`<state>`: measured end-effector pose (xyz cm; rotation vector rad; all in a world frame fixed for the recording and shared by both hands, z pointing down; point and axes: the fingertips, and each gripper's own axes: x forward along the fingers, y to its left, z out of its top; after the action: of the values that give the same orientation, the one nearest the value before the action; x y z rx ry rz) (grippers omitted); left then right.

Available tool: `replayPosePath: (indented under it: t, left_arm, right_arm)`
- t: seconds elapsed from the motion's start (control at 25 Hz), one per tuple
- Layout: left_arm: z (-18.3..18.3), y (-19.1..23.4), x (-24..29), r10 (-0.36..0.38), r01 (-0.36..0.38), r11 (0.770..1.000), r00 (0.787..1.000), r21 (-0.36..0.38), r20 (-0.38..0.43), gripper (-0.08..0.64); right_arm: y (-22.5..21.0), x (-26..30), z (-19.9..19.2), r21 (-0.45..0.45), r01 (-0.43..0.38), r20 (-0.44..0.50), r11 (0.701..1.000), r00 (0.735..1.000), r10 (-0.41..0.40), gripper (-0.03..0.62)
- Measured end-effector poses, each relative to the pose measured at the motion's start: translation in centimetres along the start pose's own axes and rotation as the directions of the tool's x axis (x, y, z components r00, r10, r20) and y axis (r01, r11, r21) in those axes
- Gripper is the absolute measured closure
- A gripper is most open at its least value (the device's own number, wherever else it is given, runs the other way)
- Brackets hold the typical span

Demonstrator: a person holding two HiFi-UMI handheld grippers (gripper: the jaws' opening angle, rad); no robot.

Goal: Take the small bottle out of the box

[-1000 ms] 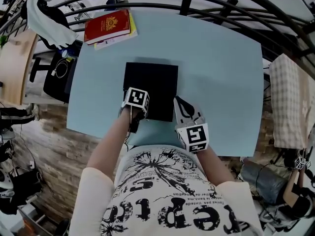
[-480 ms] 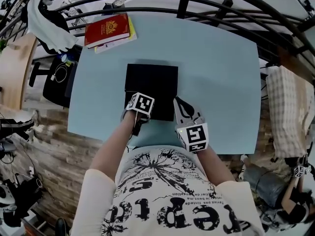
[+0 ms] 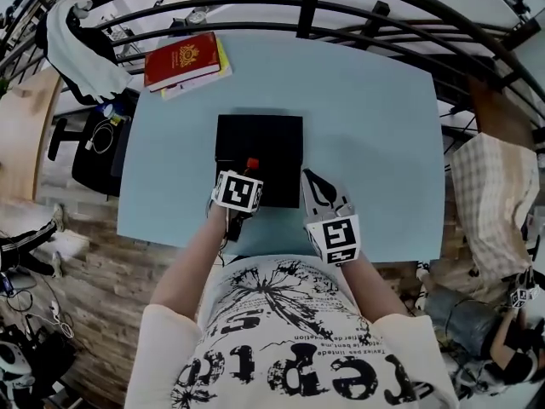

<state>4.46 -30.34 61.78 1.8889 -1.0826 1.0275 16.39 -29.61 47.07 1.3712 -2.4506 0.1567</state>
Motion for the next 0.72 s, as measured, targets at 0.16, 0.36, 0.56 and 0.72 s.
replayPosePath:
  t: [0.16,0.36,0.56,0.72]
  left_arm:
    - [2.4,-0.8,-3.3,-0.012,0.003,0.998,0.990,0.064,0.141,0.328]
    - [5.7,-1.7,-8.6,0.013,-0.078,0.984,0.930,0.163,0.366,0.328]
    - [8.6,-3.1,-13.5,-0.003,-0.156,0.964,0.804,0.216,0.595,0.328]
    - [10.1,-4.7,-17.5,-0.058,-0.181,0.955,0.666,0.237,0.744,0.328]
  right_arm:
    - [0.0,-0.5,0.3,-0.002,0.023,0.013,1.000,1.000,-0.023,0.580]
    - [-0.2,-1.4,1.4,-0.009,0.046,0.039,0.999,0.998,-0.045,0.580]
    - [-0.9,-2.3,3.7,-0.024,0.084,0.115,0.996,0.990,-0.080,0.580]
    - [-1.5,-3.6,5.6,-0.023,0.114,0.182,0.993,0.977,-0.108,0.580]
